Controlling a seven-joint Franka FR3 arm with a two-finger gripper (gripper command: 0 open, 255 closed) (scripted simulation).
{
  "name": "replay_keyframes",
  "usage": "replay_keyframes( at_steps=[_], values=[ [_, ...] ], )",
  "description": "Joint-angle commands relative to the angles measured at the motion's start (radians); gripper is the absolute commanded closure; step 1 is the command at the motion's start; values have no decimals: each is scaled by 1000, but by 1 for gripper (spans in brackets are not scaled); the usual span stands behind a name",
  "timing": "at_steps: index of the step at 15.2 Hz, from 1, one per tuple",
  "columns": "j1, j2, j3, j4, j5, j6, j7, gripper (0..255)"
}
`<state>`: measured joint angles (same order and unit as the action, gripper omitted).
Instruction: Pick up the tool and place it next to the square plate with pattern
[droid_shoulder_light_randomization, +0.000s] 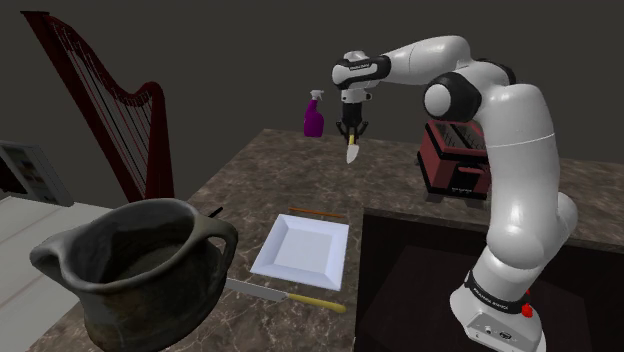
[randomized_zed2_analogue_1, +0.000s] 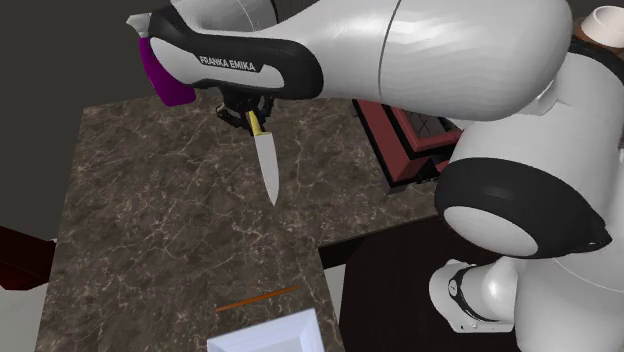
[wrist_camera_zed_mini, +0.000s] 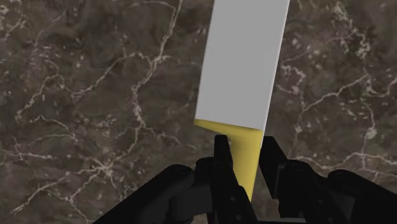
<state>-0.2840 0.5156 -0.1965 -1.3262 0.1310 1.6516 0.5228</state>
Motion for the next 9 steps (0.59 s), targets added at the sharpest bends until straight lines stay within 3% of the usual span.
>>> replay_keyframes(
  at_steps=[1,9],
  values=[
    [35,-34,10,-53,-3,21,40,255],
    [158,-125,58,-189,-7,79,198,255]
  ],
)
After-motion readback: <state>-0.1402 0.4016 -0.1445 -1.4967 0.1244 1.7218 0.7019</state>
